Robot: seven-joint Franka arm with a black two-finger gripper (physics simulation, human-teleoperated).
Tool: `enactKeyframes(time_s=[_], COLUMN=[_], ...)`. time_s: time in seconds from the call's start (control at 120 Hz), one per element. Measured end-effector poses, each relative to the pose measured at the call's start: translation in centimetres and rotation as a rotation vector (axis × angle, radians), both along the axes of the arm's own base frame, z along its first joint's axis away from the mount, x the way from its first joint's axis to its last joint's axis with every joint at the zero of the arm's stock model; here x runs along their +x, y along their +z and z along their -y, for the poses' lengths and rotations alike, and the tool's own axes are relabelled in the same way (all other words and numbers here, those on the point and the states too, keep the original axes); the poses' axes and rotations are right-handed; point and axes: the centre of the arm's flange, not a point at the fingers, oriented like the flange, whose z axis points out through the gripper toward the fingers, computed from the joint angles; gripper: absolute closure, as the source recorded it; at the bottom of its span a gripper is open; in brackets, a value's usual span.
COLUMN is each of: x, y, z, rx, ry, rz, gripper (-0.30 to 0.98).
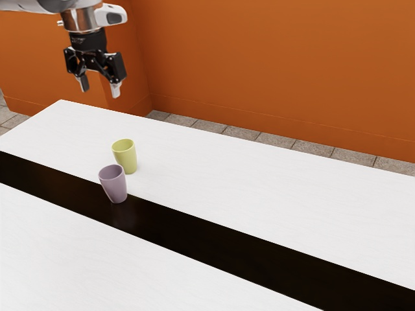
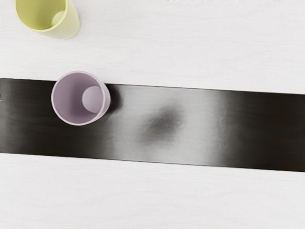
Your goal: Place the right cup onto the left cup
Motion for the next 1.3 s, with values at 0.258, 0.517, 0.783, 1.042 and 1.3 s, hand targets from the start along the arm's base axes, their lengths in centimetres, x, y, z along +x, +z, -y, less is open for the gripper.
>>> enactKeyframes(time_s=[0.258, 0.517, 0.783, 1.042, 1.3], x=[0.5, 1.9, 3.5, 6.3, 5.6], y=[-1.2, -7.7, -12.9, -16.3, -18.4], z=[-0.1, -0.2, -0.5, -2.1, -5.9], rx=[-0.001, -0.004, -0.005, 0.004, -0.001], ry=[0.007, 0.006, 0.008, 0.033, 0.104], rz=[-0.016, -0.067, -0.064, -0.043, -0.036], gripper=[0.00, 0.00, 0.00, 0.00, 0.00])
